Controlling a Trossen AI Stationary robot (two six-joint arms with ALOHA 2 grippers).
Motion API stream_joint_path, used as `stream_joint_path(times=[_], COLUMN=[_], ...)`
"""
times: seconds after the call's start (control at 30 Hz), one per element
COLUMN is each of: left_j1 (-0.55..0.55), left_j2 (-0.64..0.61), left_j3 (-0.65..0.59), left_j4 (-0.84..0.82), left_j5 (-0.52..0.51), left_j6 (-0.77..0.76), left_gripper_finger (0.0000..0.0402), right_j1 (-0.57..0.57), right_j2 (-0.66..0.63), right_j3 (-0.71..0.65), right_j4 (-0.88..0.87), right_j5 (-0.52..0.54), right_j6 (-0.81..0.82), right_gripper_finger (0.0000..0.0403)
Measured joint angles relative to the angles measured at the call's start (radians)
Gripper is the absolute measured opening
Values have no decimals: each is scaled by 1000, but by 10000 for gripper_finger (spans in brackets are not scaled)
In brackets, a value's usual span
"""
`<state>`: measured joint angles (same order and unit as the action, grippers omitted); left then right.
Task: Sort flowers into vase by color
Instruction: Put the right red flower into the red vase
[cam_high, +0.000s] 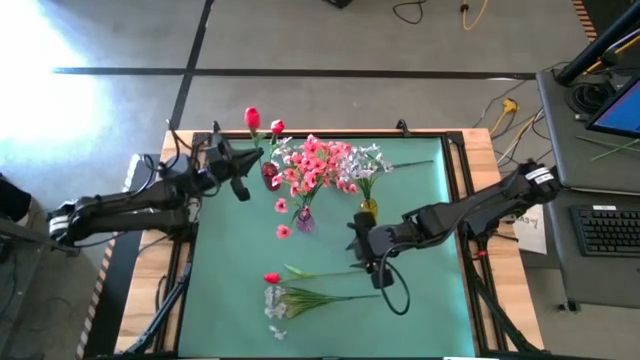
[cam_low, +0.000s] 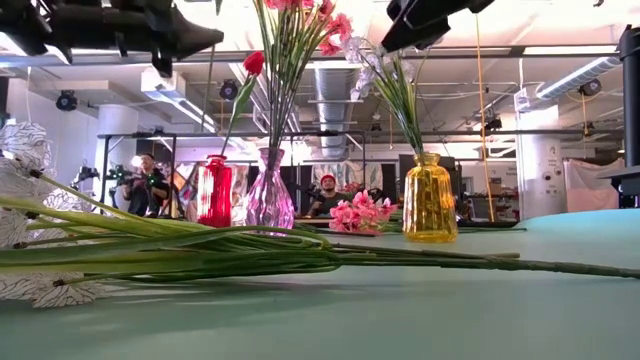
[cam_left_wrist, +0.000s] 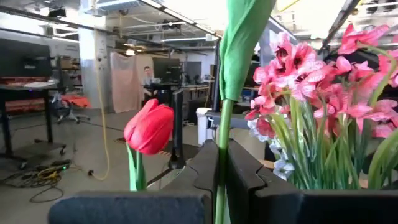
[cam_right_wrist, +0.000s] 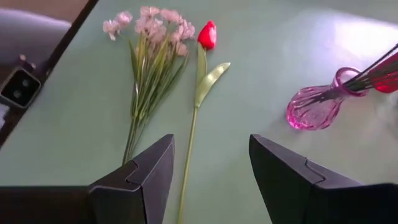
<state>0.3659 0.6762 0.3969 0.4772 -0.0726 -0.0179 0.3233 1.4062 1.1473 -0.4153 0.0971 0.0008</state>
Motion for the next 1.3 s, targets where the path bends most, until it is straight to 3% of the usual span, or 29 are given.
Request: stream_joint_path(times=[0.1,0.4,0.7,1.3], left_j1=[45,139,240,274], left_j2=[13,61,151,249], left_j3=[0,0,-1,-1], left_j4=[24,118,189,211], left_j5=[64,114,195,194], left_j6=[-6,15,-8,-70], left_gripper_finger=[0,0,0,0], right_j1=[0,0,0,0], right_j2=[-30,-92,-90,-90], right_j3=[-34,-102,-108,-108], right_j4=[44,191,217,216], right_j5=[0,0,0,1], right_j6=[21,-11,-35,-27], right_gripper_finger=[201,201,201,201])
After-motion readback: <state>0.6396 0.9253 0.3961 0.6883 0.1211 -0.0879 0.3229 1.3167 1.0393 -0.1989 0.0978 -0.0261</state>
